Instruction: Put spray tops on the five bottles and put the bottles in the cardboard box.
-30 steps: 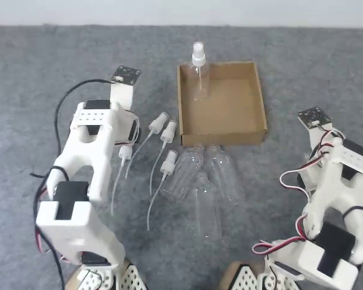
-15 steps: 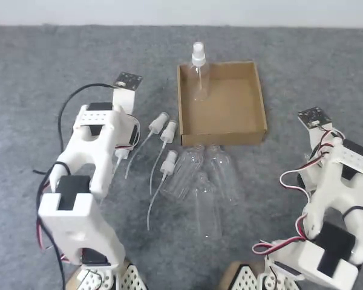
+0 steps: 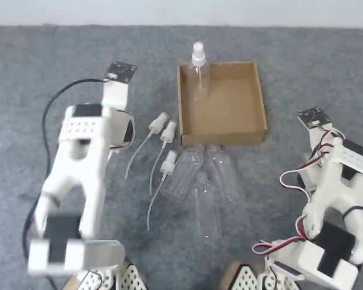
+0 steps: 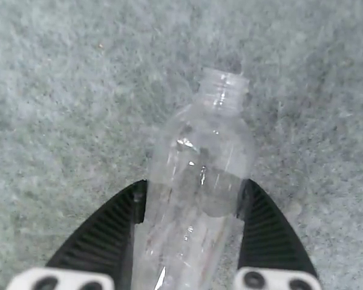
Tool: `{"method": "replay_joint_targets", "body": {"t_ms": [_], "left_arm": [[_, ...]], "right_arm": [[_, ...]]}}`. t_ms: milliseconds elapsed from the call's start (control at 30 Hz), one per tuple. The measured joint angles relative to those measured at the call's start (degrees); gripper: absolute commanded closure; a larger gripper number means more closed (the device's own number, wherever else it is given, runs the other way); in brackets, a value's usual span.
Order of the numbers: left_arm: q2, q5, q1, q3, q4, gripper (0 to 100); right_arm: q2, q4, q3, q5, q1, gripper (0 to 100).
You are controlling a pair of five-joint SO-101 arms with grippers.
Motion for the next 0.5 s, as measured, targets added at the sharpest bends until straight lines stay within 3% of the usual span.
{"method": "replay_joint_targets", "body": {"t_ms": [233,500], "left_arm": [[-21.6,1.2,0.0,14.6,-0.4,99],[-26.7,2.8,-0.1,26.0,-9.3,99]], "right_arm": [[0.0,0.0,0.0,0.0,0.0,65.3],[0.2,4.0,-7.9,-3.8,-1.7,65.6]]}}
